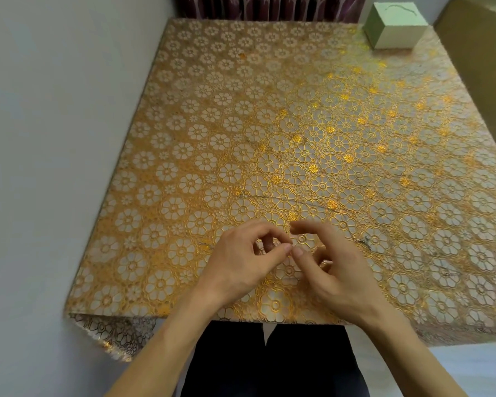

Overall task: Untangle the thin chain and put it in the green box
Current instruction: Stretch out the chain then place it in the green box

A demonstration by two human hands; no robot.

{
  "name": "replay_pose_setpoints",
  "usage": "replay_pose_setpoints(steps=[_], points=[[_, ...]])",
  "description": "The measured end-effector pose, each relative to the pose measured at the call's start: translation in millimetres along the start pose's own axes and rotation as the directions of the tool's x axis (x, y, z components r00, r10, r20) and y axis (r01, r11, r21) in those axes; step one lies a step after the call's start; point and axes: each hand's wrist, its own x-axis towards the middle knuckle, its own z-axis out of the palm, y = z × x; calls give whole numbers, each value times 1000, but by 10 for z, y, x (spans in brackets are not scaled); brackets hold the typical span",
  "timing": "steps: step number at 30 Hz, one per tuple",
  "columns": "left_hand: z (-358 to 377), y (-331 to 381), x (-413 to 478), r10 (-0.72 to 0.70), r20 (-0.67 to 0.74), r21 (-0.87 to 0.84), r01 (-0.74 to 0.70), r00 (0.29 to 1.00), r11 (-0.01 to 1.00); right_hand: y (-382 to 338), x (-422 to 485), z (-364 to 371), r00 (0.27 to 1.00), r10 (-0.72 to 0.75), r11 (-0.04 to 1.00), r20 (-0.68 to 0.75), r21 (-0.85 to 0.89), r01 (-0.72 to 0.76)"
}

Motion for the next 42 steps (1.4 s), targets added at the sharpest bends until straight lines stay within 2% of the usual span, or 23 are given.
replay_pose_setpoints(steps=[2,4,8,12,21,23,26,28,30,35,38,42], points=[[-14,14,24,8,5,7,-8,1000,1000,-35,13,-16,992,82,986,101,139,-95],[-46,13,47,10,12,10,-11,1000,1000,-62,43,-21,990,97,977,105,180,-115],[-205,-54,57,-72,64,-39,75,995,996,-48,139,-27,996,88,994,4,63,-88],[-484,-220,15,-147,99,60,142,984,988,-4,211,-86,982,156,982,-105,120,-143],[-939,-418,-142,-248,-34,-51,247,968,968,118,234,-125,968,174,985,-183,28,-172],[-970,-423,-166,-271,-61,-67,267,961,961,136,229,-135,974,130,987,-185,-68,-145],[-946,-419,-178,-269,-83,-24,268,960,963,149,206,-121,991,52,945,-121,-314,-88],[-881,-385,-173,-246,-50,27,247,968,969,127,177,-87,994,58,927,-97,-365,-90],[-788,-342,-164,-218,-4,37,218,976,975,46,134,-21,996,42,942,-82,-328,-66],[-583,-194,-133,-151,92,23,149,984,989,-181,70,273,998,30,999,57,-24,-28],[-544,-99,-123,-111,131,47,105,985,993,-196,81,337,998,-22,1000,63,-2,22],[-525,-59,-114,-95,98,75,87,991,993,-181,63,290,998,-43,999,35,2,43]])
